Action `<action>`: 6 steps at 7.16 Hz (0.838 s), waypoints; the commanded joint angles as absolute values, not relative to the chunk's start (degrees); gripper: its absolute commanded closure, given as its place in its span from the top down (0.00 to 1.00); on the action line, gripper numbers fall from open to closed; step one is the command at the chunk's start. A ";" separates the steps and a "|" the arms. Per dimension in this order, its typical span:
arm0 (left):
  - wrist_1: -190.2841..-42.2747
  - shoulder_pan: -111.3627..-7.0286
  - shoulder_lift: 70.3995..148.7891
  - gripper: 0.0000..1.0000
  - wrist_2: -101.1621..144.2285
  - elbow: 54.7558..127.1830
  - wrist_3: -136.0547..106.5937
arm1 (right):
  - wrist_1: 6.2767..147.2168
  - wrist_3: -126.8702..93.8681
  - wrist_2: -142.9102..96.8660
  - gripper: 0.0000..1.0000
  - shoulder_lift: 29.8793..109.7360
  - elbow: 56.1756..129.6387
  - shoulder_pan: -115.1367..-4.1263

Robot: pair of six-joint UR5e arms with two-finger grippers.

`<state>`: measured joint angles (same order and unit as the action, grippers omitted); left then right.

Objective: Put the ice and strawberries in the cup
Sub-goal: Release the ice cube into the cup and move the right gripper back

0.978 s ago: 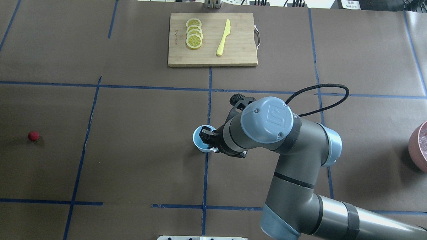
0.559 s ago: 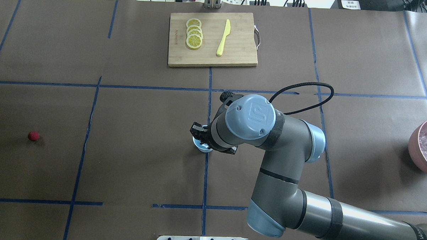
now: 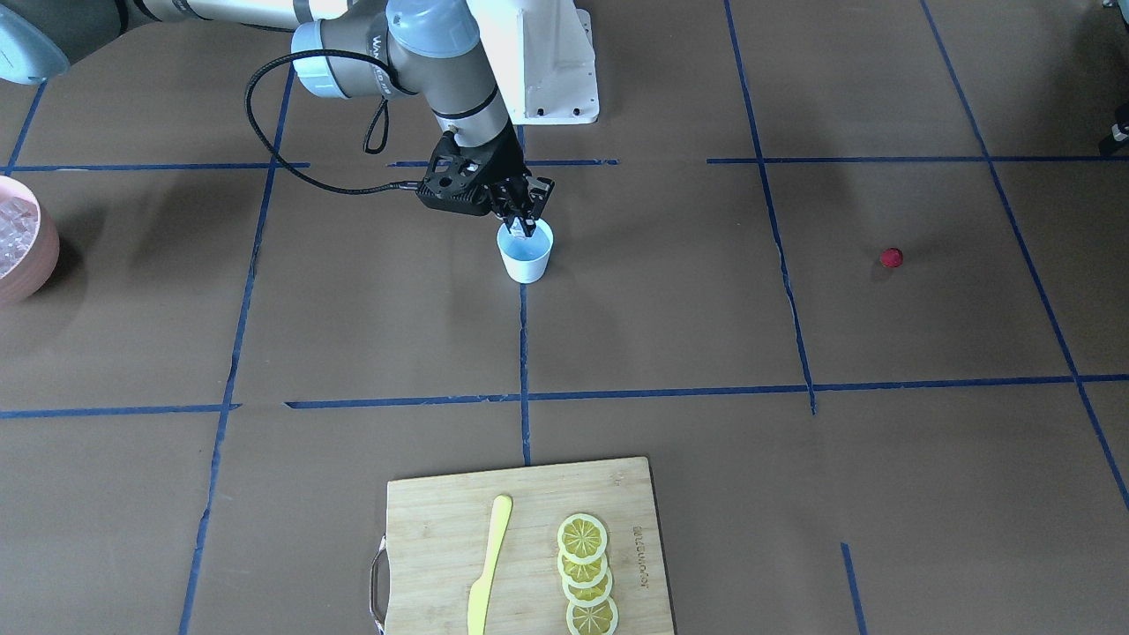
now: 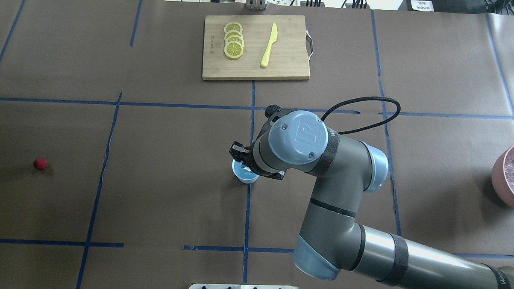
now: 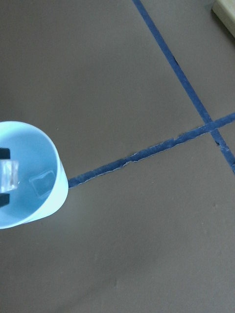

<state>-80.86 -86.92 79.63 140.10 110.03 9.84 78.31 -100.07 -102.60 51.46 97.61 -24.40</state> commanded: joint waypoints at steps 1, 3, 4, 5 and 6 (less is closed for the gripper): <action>-80.86 -86.92 79.63 1.00 140.10 109.95 9.84 | 78.31 -100.19 -102.57 0.99 51.24 97.38 -24.43; -80.86 -86.92 79.63 1.00 140.10 109.86 9.84 | 78.48 -99.85 -105.27 0.99 51.50 98.95 -27.05; -80.86 -86.92 79.54 1.00 140.10 109.86 9.84 | 78.83 -97.41 -112.69 0.99 53.68 101.14 -31.86; -80.86 -86.92 79.54 1.00 140.10 109.86 9.84 | 78.58 -92.51 -117.55 1.00 59.88 104.73 -35.73; -80.86 -86.84 78.50 1.00 140.10 110.12 9.84 | 78.40 -82.98 -118.29 1.00 69.51 111.81 -37.16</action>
